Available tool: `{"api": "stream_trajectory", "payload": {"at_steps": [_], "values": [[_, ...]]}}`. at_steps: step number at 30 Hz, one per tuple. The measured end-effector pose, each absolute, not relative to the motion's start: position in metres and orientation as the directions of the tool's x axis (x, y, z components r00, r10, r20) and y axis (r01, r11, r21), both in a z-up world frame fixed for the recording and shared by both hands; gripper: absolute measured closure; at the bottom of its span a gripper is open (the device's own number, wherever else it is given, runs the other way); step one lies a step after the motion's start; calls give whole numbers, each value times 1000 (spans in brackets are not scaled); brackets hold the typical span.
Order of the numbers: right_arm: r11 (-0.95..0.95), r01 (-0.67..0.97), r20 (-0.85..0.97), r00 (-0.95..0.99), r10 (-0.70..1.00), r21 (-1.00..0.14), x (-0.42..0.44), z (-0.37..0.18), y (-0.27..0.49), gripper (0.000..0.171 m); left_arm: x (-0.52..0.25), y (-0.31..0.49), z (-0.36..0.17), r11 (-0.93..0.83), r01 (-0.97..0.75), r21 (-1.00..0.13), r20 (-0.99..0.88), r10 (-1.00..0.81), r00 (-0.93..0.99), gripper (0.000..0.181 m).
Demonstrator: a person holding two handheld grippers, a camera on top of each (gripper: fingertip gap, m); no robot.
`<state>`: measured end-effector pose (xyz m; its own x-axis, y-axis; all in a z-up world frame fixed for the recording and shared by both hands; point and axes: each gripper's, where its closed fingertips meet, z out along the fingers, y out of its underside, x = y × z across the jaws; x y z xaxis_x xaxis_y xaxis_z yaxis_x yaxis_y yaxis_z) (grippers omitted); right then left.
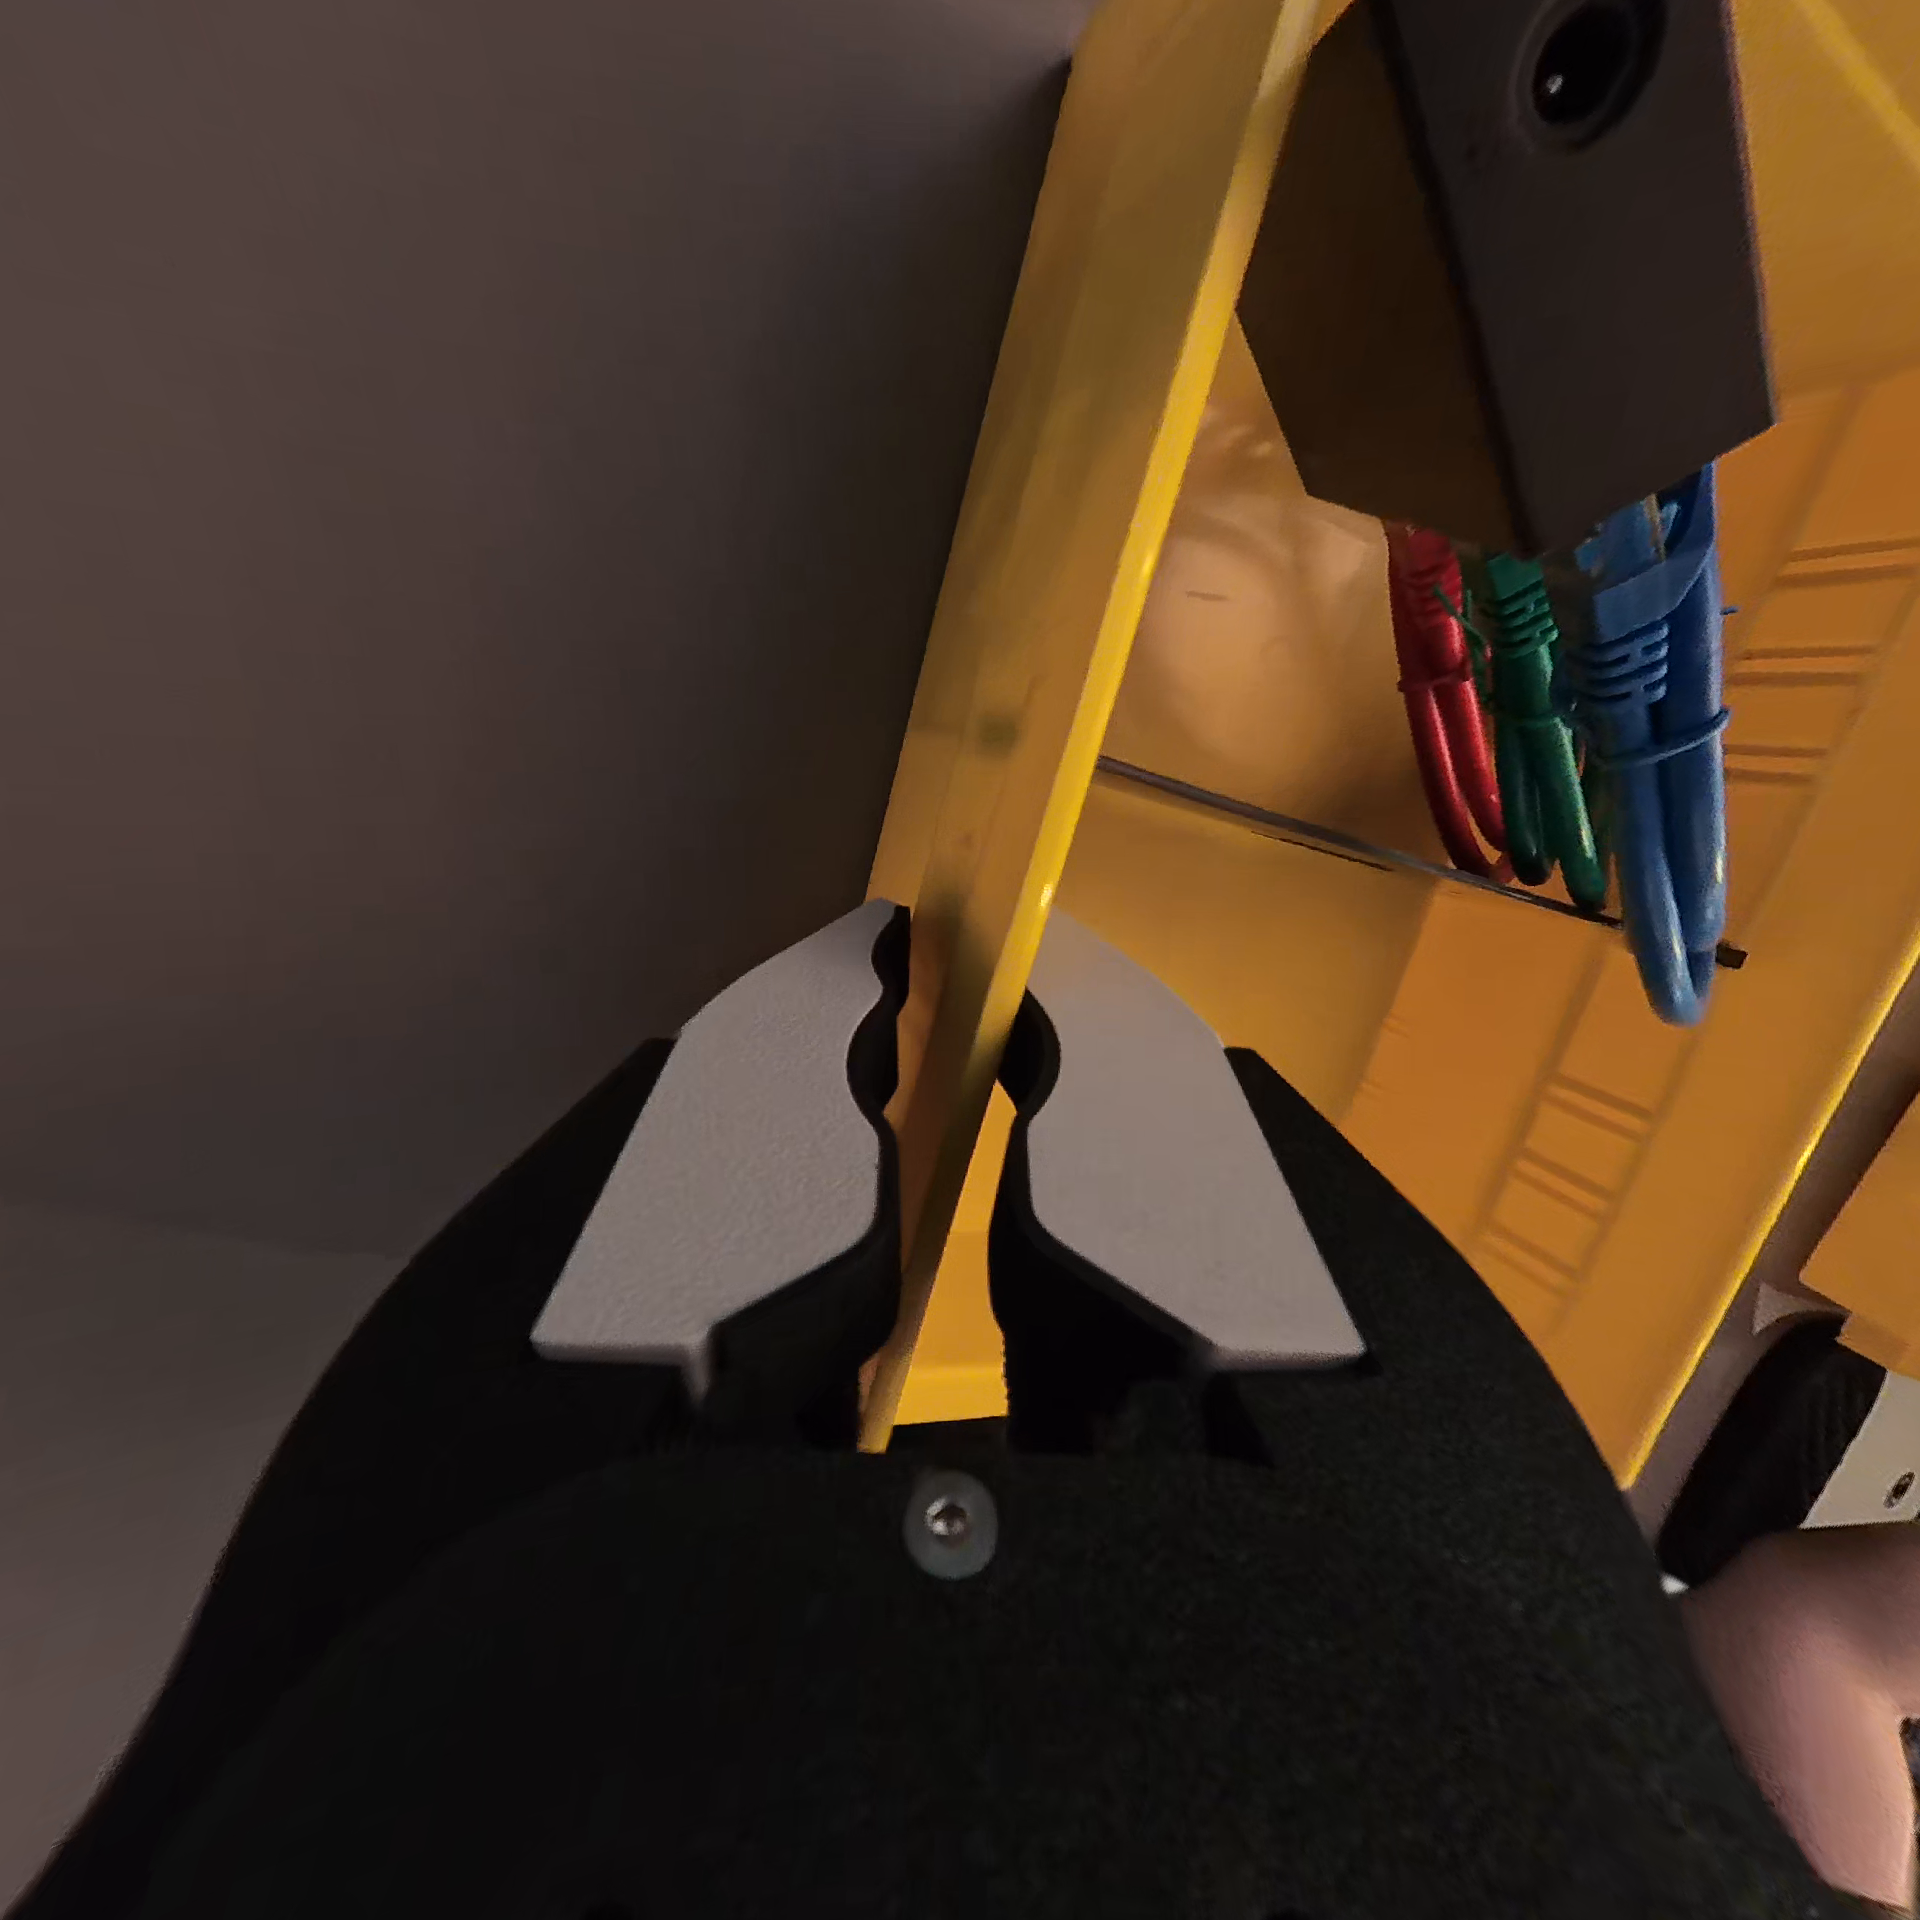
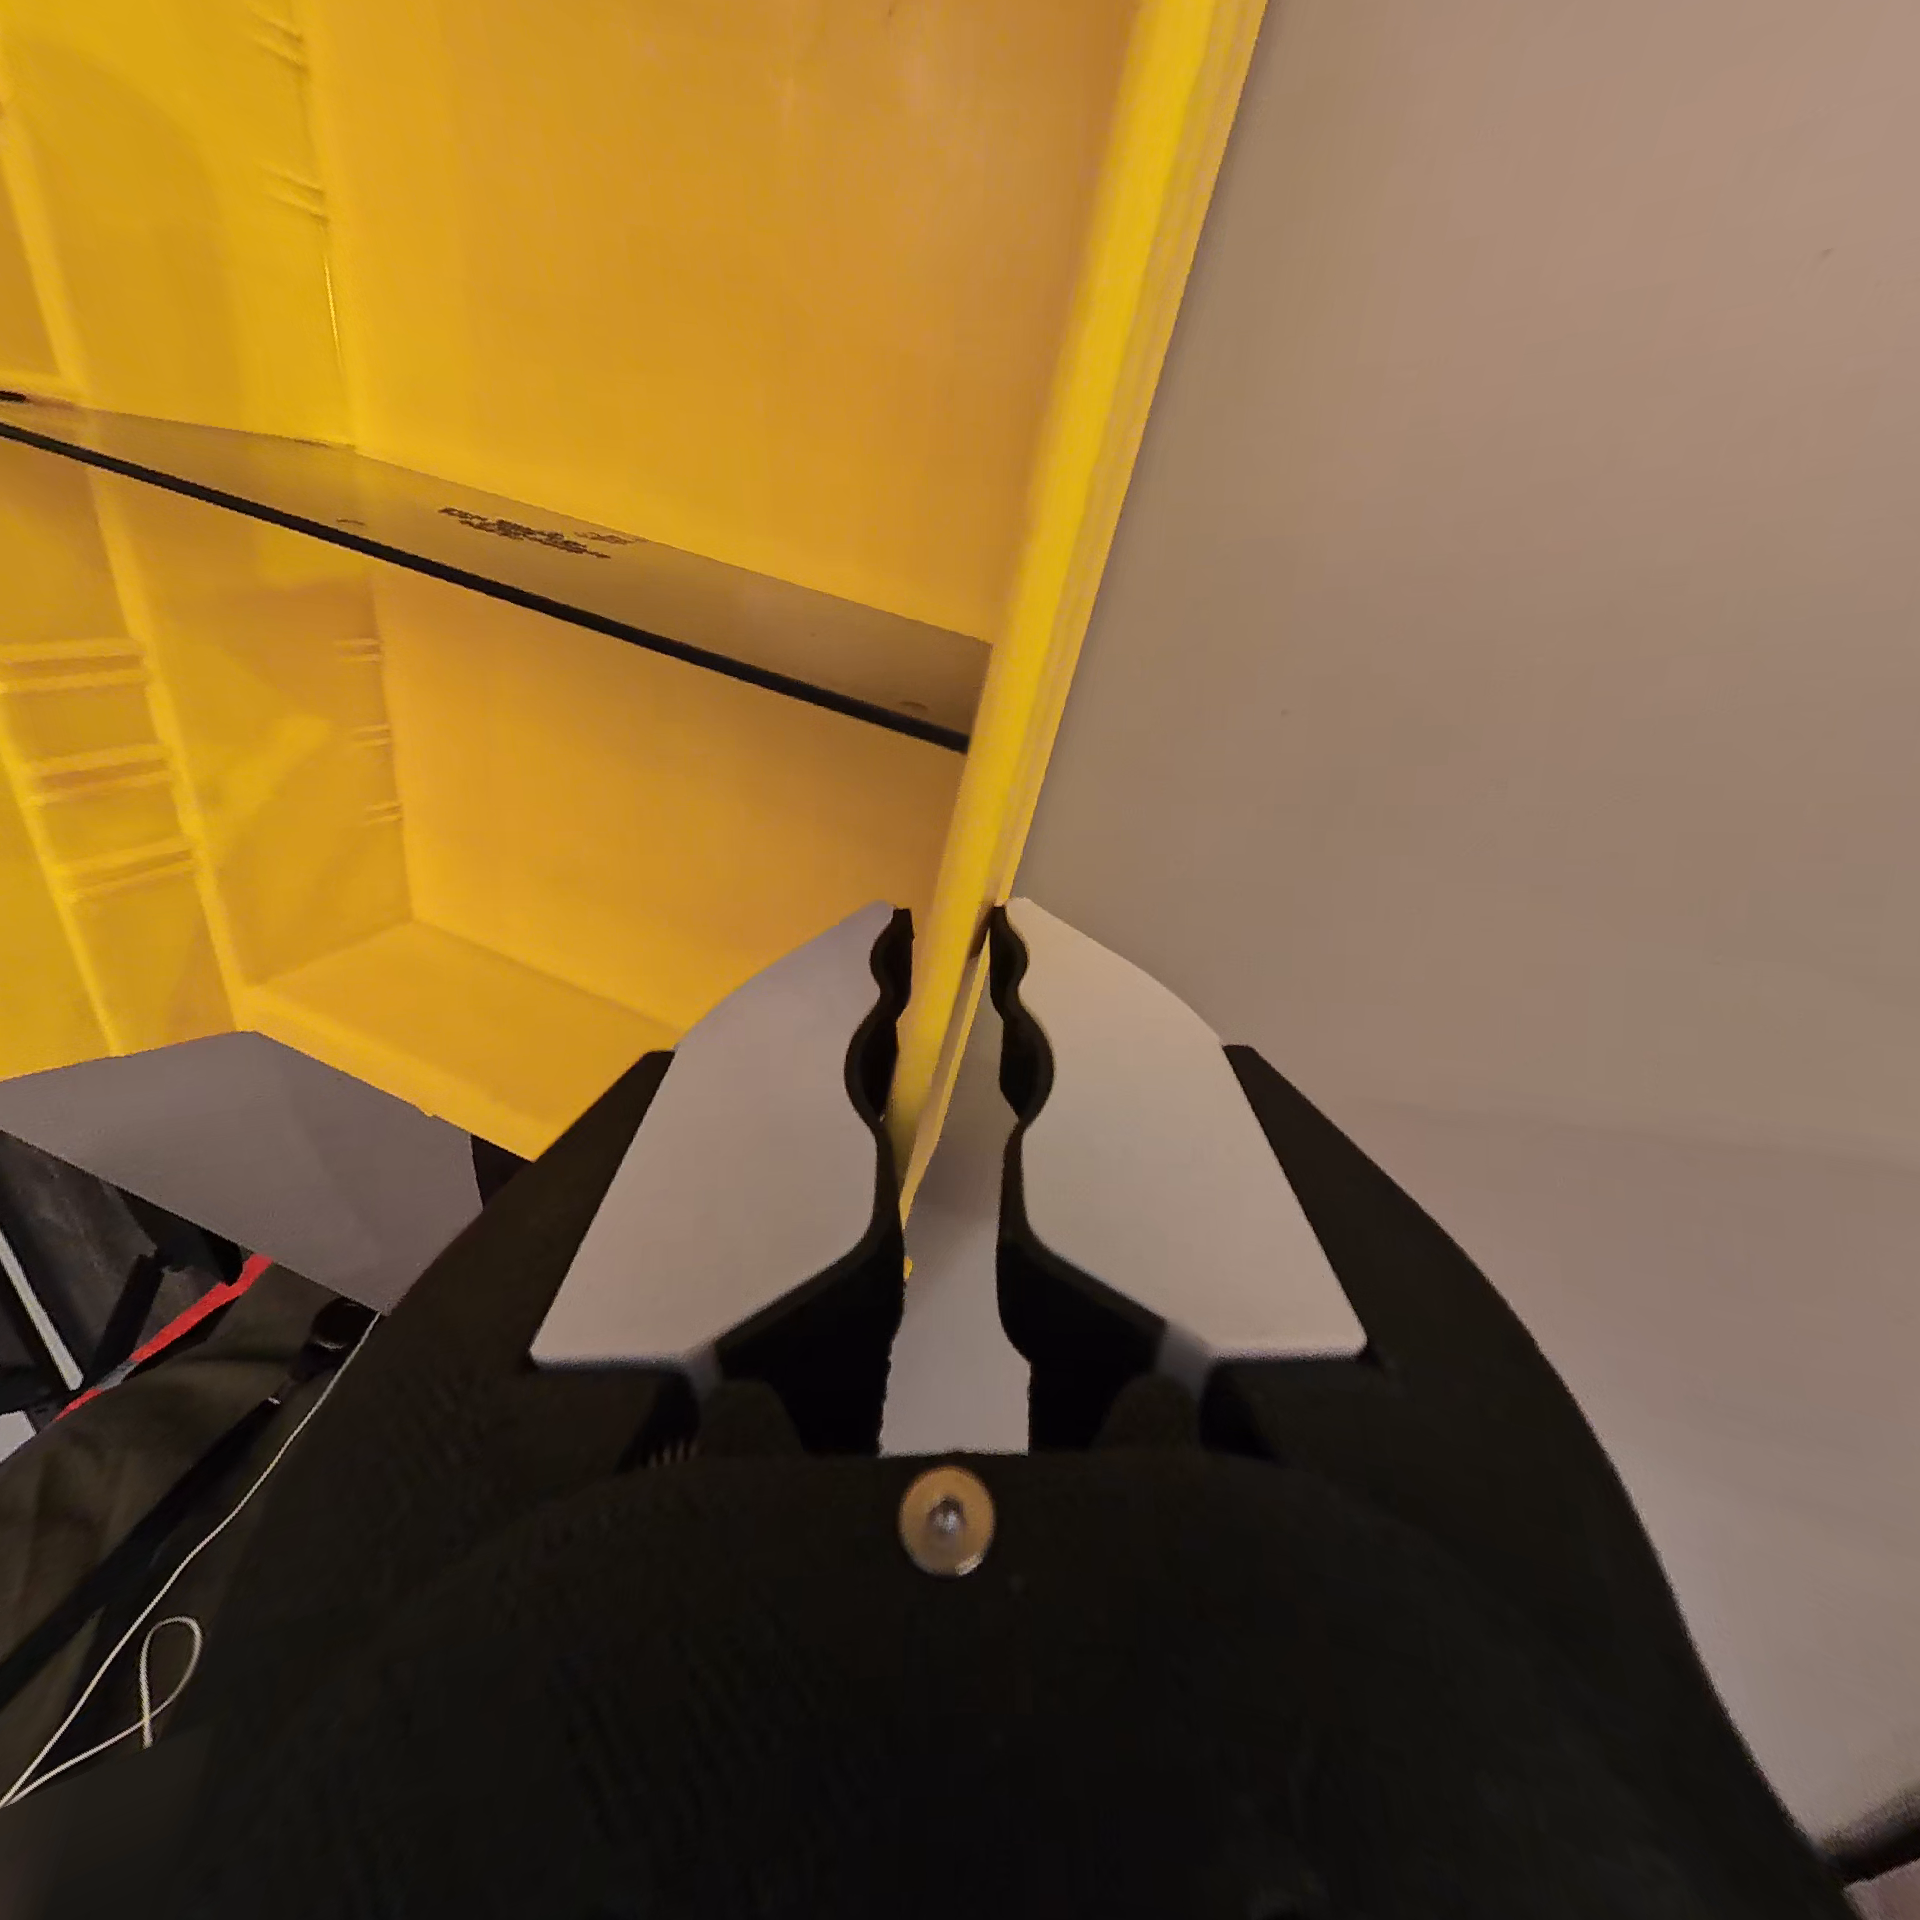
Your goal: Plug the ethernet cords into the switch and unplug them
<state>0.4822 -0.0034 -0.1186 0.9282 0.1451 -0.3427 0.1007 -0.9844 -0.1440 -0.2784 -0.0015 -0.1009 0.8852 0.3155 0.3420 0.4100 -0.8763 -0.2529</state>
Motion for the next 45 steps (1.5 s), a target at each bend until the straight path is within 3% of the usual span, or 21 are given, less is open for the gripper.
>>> {"api": "stream_trajectory", "payload": {"at_steps": [25, 31, 35, 38, 41, 43, 45], "values": [[-978, 124, -330, 928, 174, -168, 488, -120, -3, 157, -271, 2, -101, -894, 342, -289, 398, 213, 892, 164], [-980, 95, -351, 924, 151, -173, 487, -119, -2, 154, -275, 14, -82, -853, 314, -416, 400, 138, 906, 162], [-975, -3, -424, 901, 94, -222, 487, -105, 3, 146, -281, 26, -45, -777, 131, -615, 262, -45, 964, 151], [-954, -58, -420, 905, 75, -295, 495, -88, 7, 144, -286, 33, -12, -617, -248, -747, -128, -233, 964, 147], [-908, -113, -401, 914, 65, -404, 503, -59, 11, 143, -277, 34, 9, -410, -559, -721, -481, -283, 829, 141], [-853, -150, -379, 923, 60, -500, 507, -33, 15, 143, -263, 33, 1, -400, -590, -702, -476, -353, 805, 138], [-784, -141, -335, 938, 90, -605, 504, -4, 19, 143, -263, 39, -9, -409, -657, -633, -537, -380, 753, 124]]}}
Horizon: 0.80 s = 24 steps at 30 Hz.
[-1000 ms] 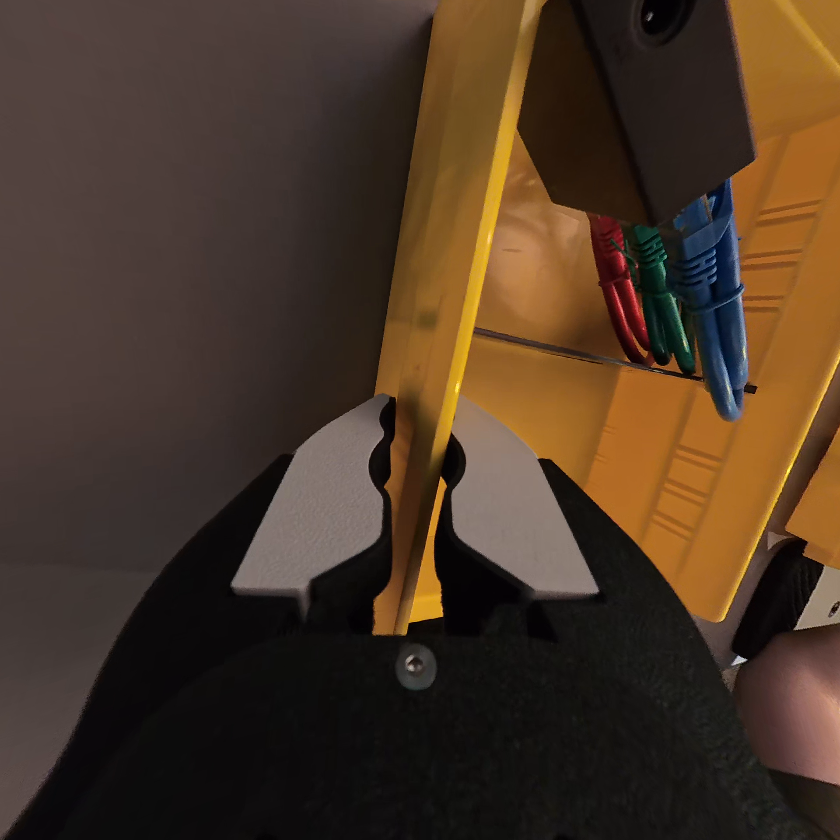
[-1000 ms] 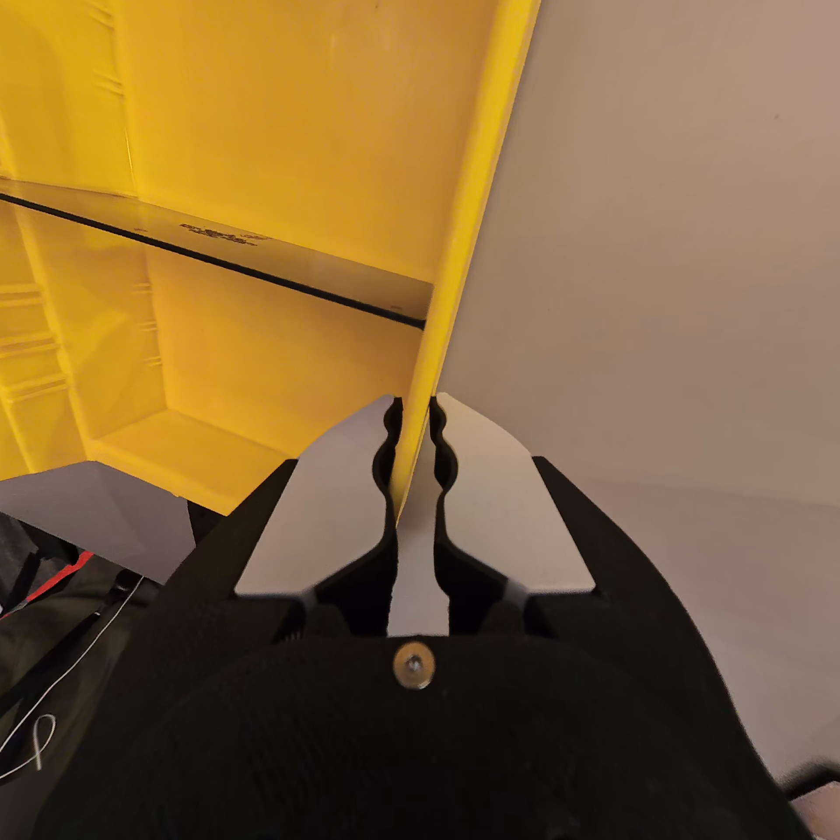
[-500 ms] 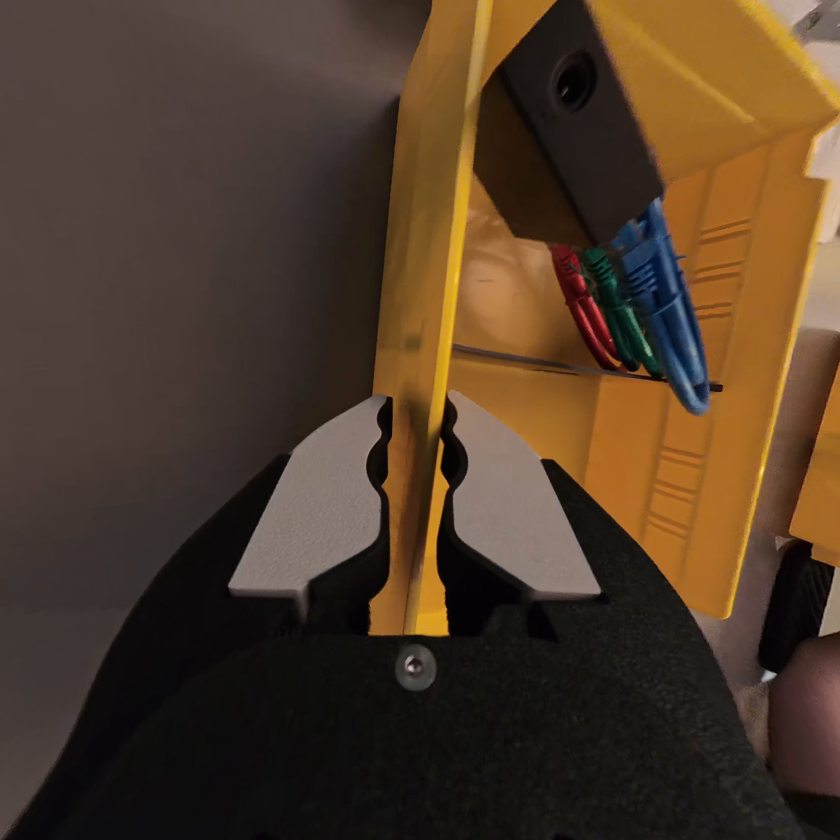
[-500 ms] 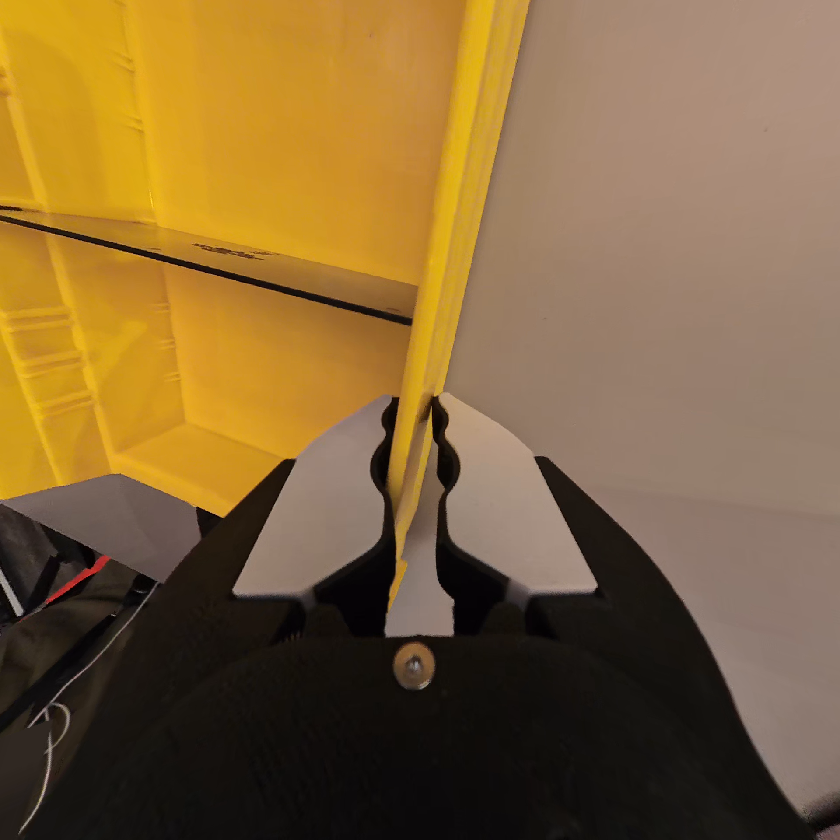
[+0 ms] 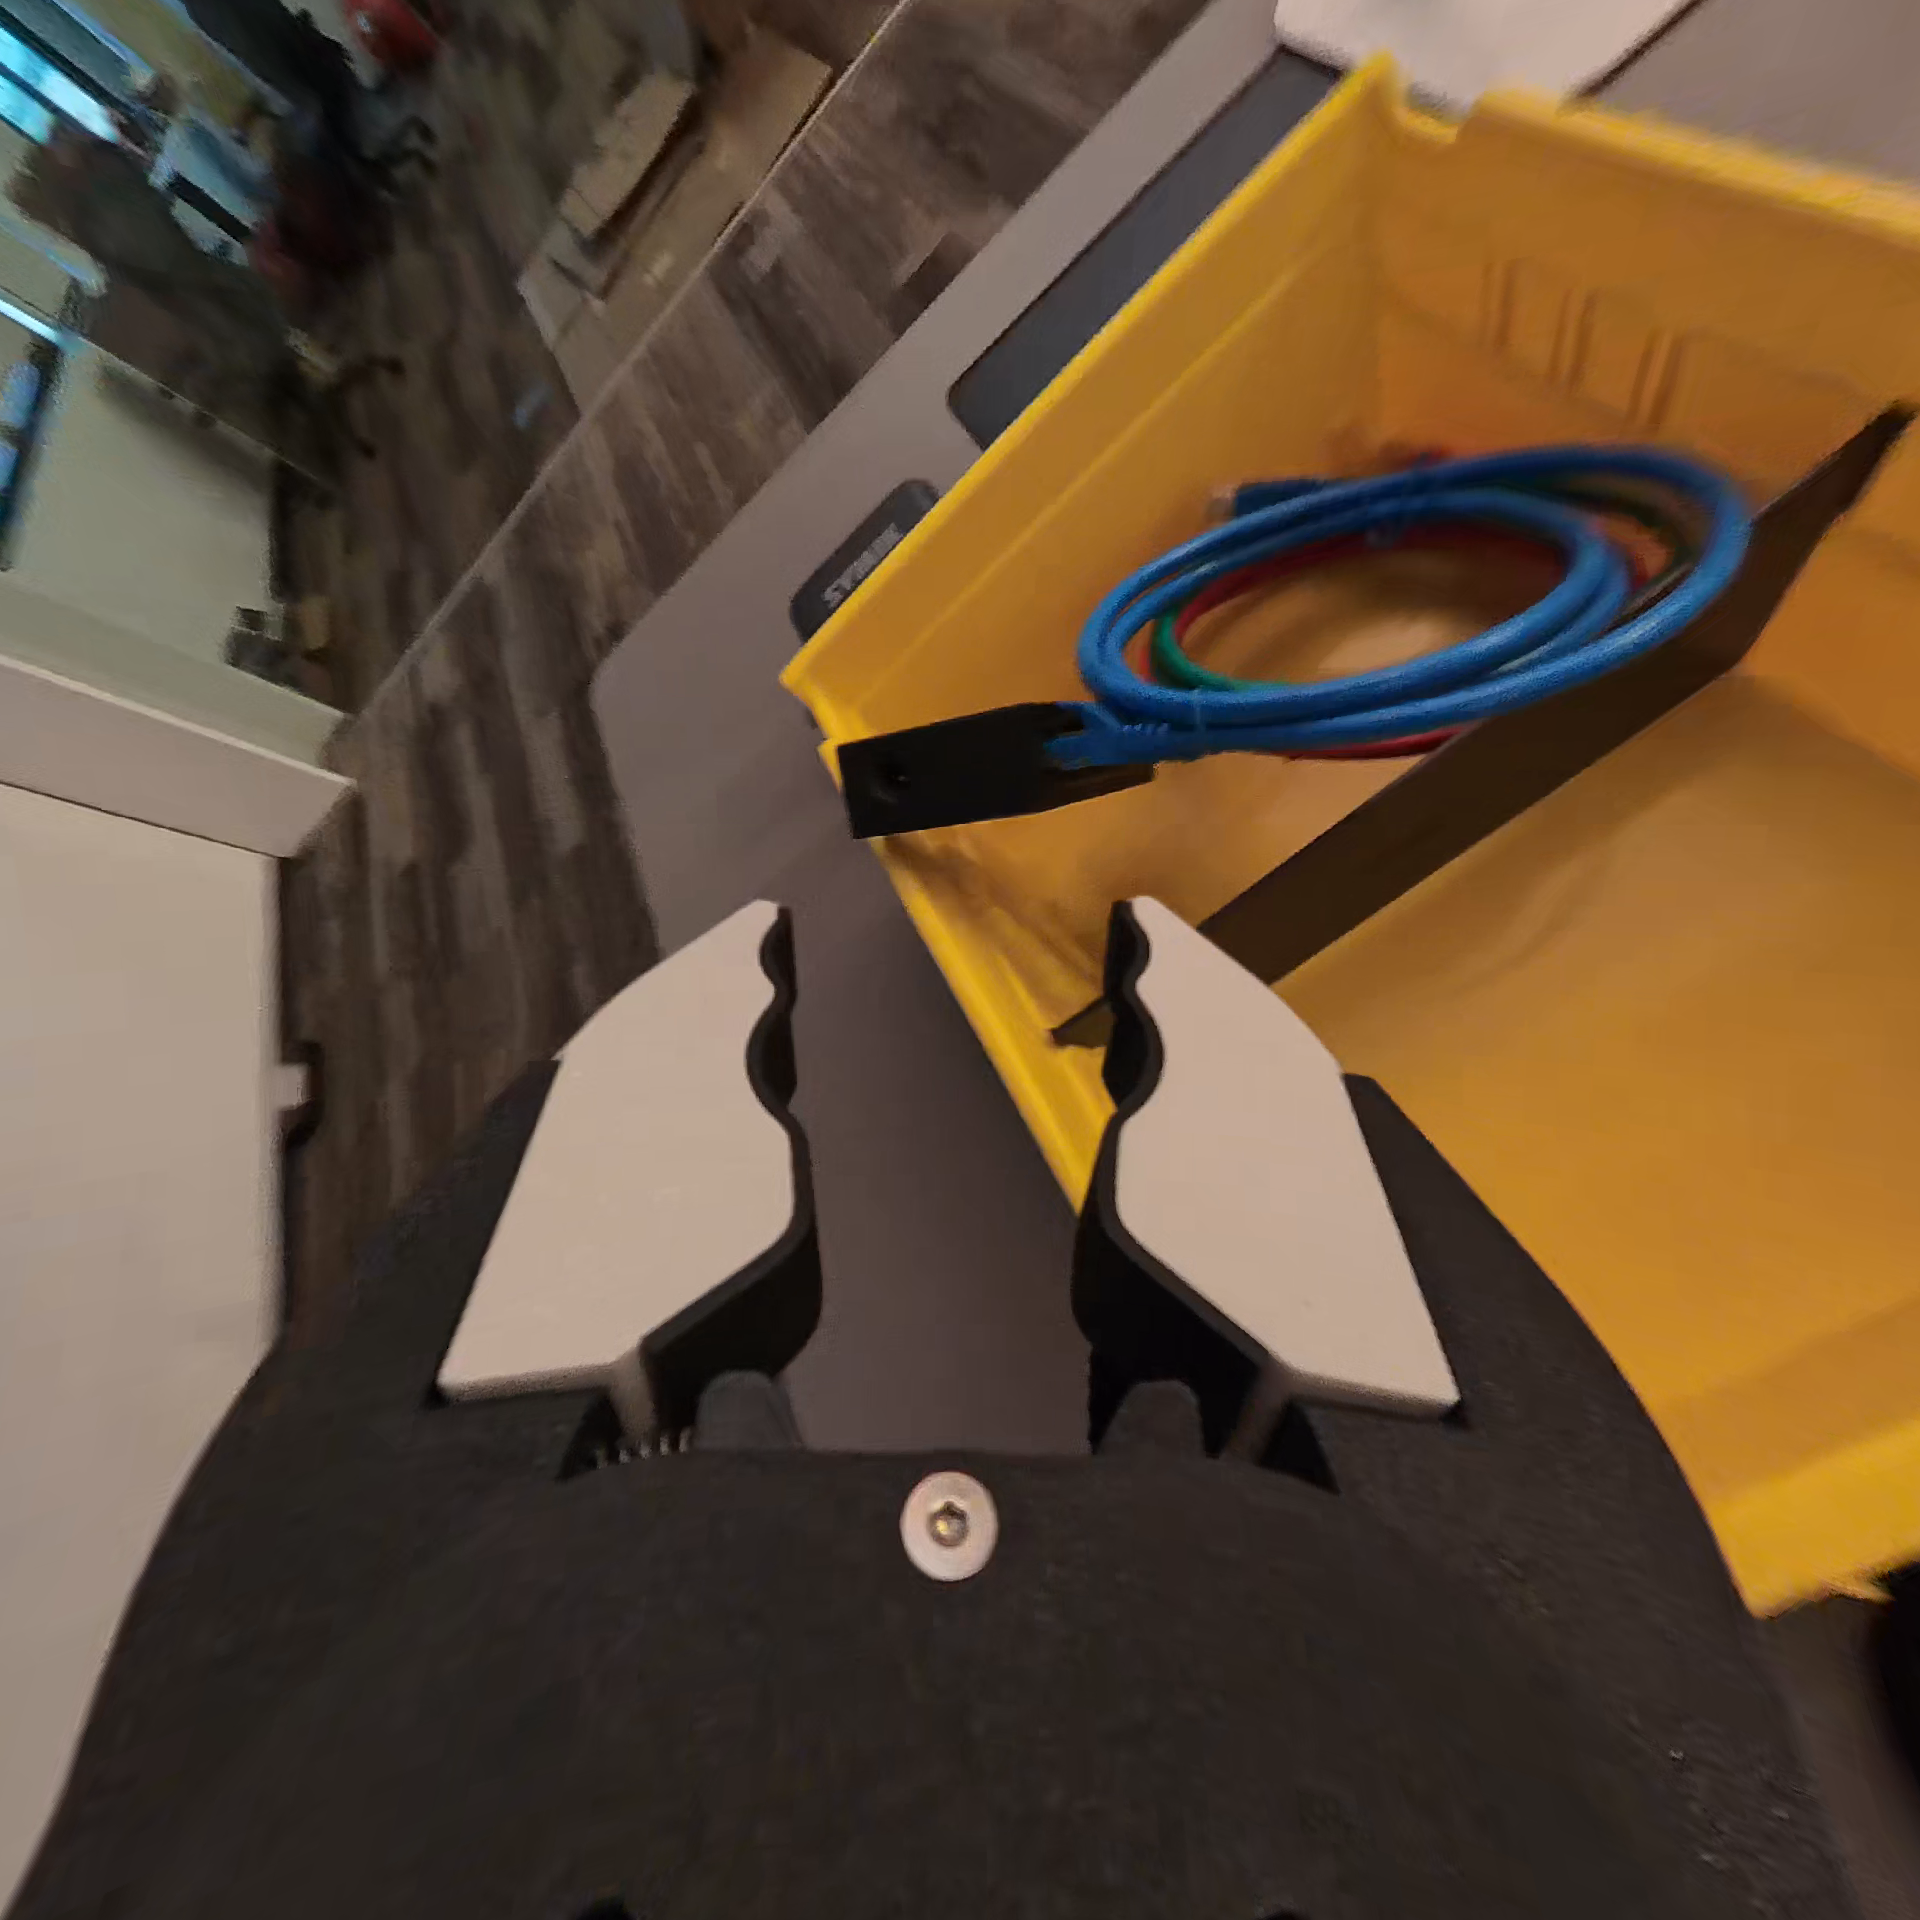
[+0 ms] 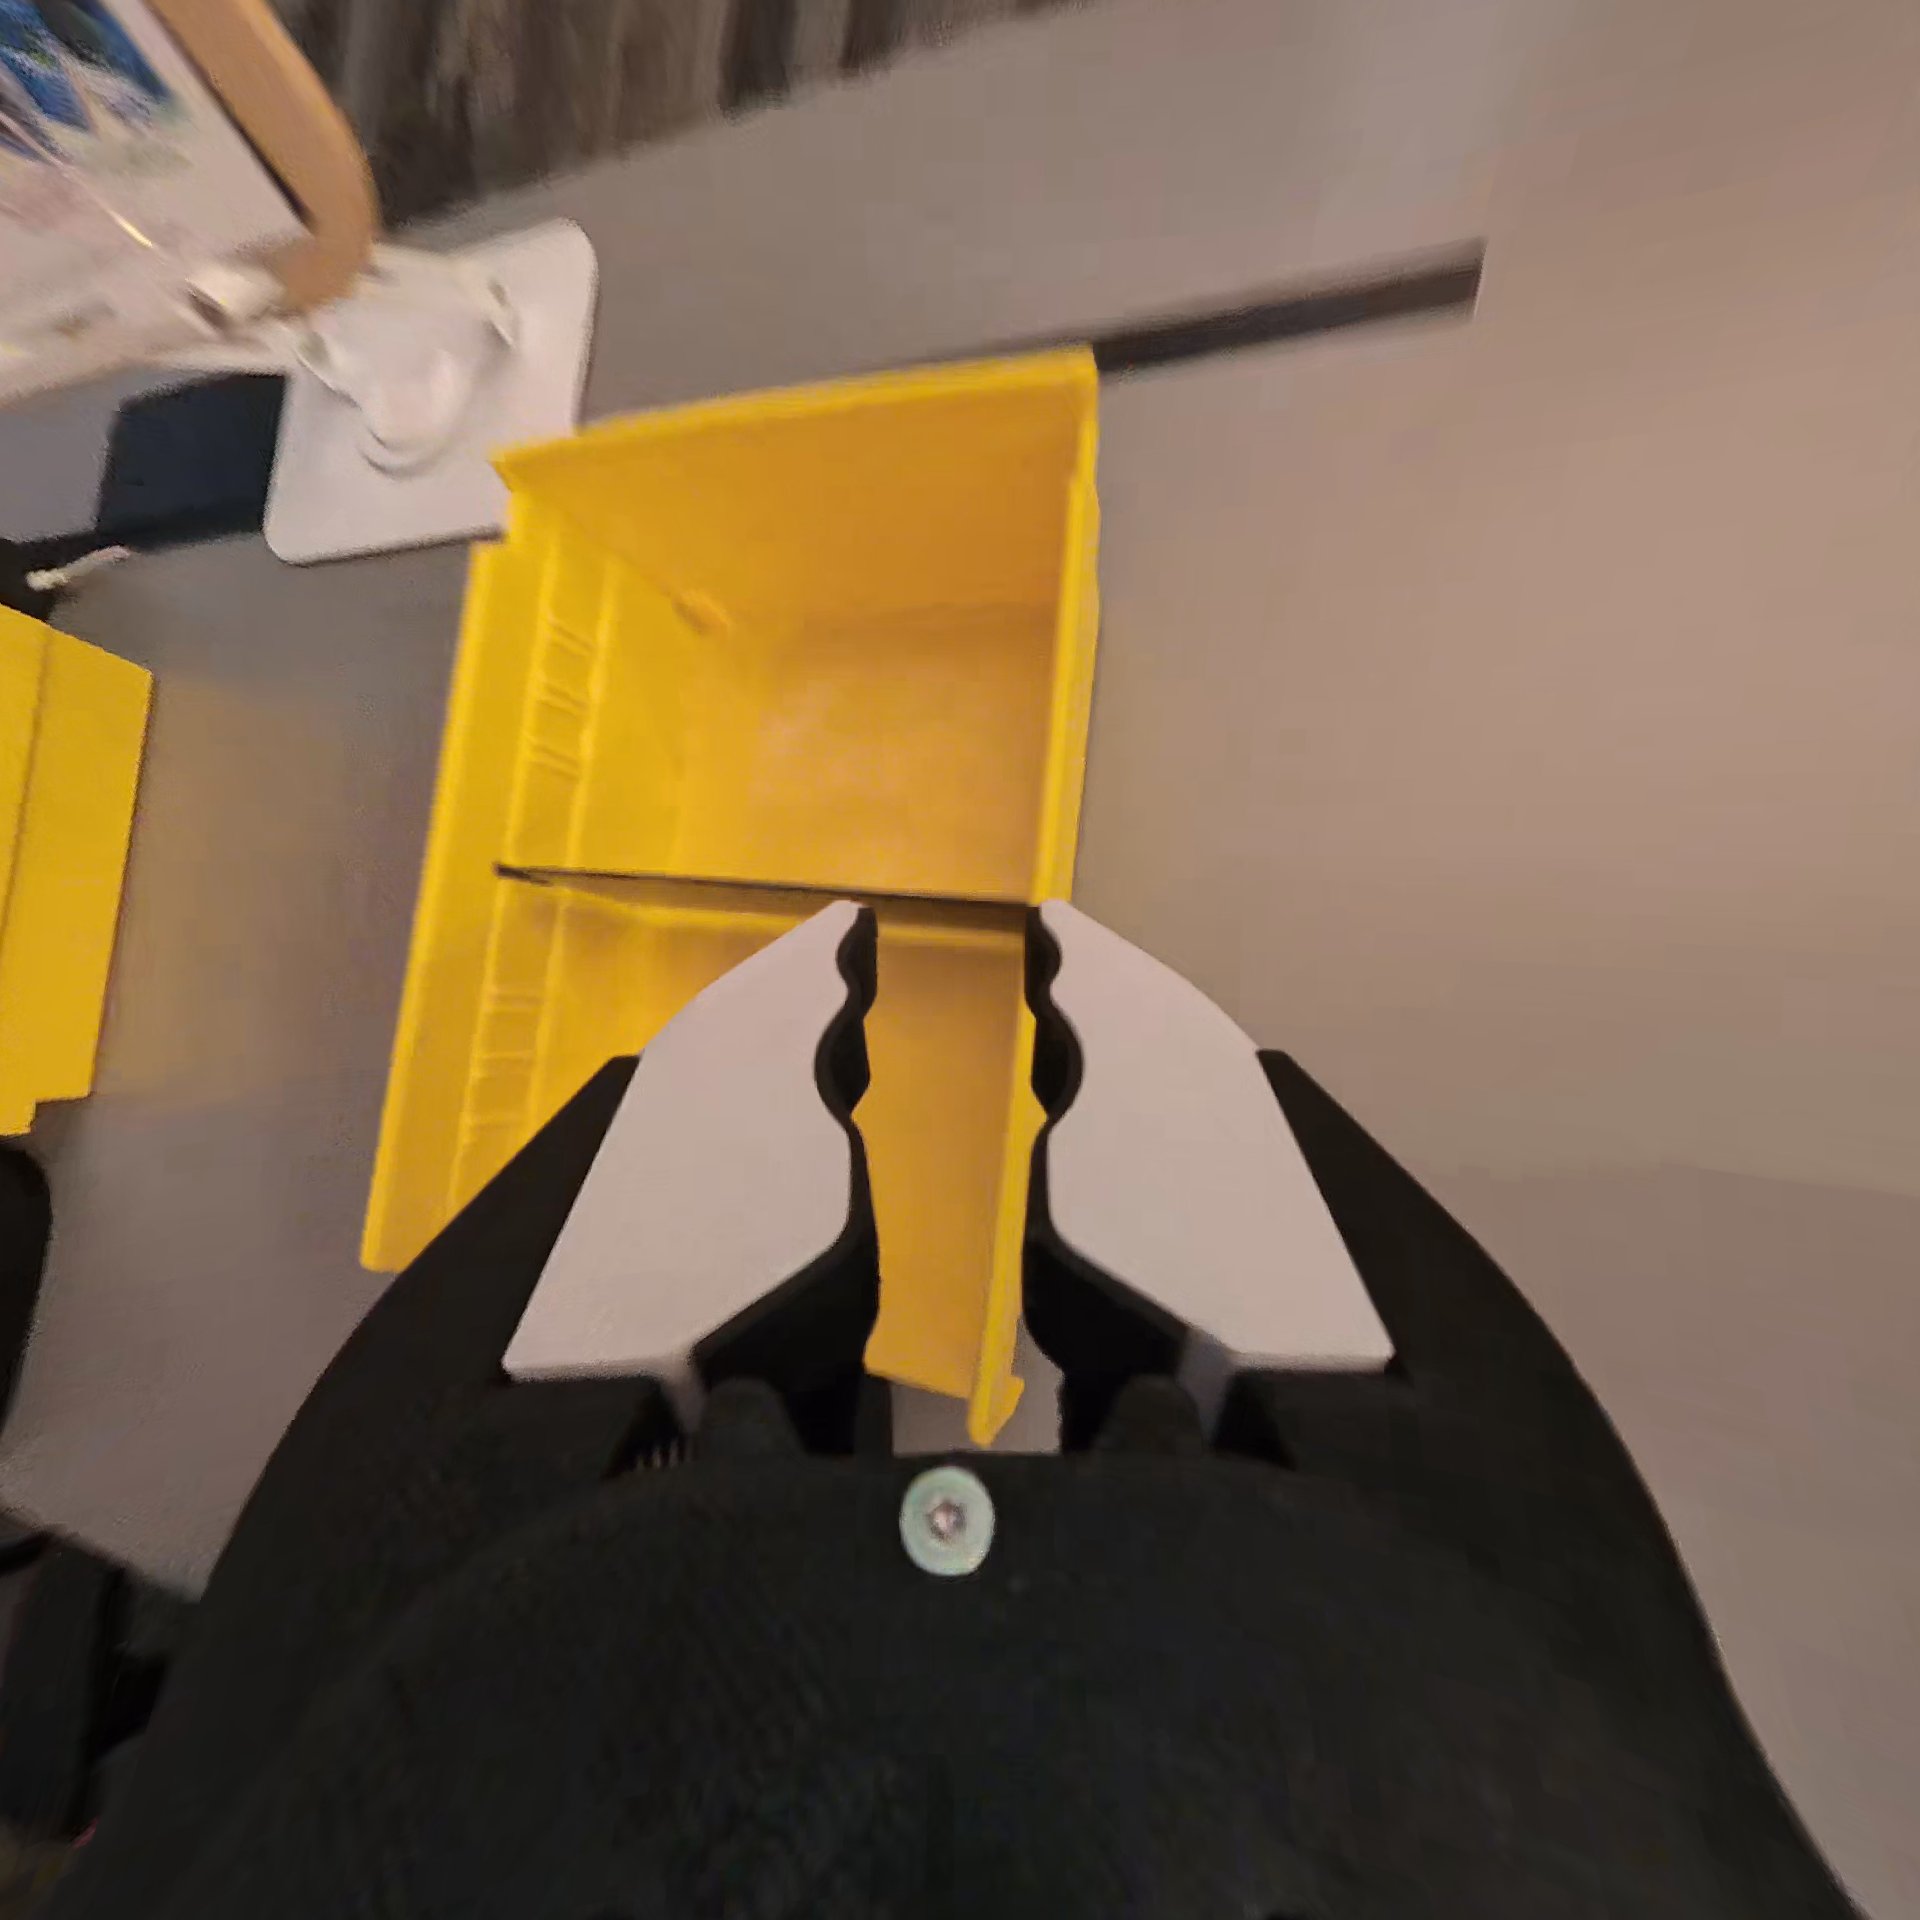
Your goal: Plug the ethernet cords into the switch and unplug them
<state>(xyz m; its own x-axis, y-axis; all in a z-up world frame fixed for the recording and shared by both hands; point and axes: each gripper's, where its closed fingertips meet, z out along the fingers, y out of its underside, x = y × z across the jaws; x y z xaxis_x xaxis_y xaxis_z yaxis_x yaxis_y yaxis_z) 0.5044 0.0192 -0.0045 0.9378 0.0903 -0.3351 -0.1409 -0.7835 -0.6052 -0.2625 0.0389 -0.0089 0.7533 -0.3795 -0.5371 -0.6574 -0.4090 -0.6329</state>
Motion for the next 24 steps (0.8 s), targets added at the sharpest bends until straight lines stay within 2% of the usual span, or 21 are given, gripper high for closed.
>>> {"api": "stream_trajectory", "payload": {"at_steps": [3, 6, 8, 11, 15, 19, 24], "values": [[-619, -74, -229, 958, 175, -782, 491, 46, 28, 143, -265, 46, -16, -341, -832, -438, -706, -443, 553, 132], [-384, 0, -90, 972, 217, -923, 474, 101, 35, 145, -259, 55, -26, -237, -939, -250, -776, -530, 340, 131], [-206, 22, -30, 969, 245, -978, 455, 136, 34, 153, -254, 62, -35, -184, -967, -177, -767, -589, 253, 130], [-40, 30, 16, 947, 321, -999, 420, 167, 26, 153, -256, 76, -45, -125, -991, -52, -756, -643, 121, 125], [46, 106, 115, 937, 329, -993, 396, 173, 26, 153, -263, 90, -53, -42, -997, 69, -718, -696, -20, 129], [27, 193, 192, 941, 277, -981, 390, 163, 37, 153, -266, 106, -54, 30, -994, 108, -707, -701, -98, 138], [-7, 198, 185, 927, 327, -980, 372, 151, 48, 153, -263, 113, -59, 120, -973, 196, -681, -697, -223, 145]]}}
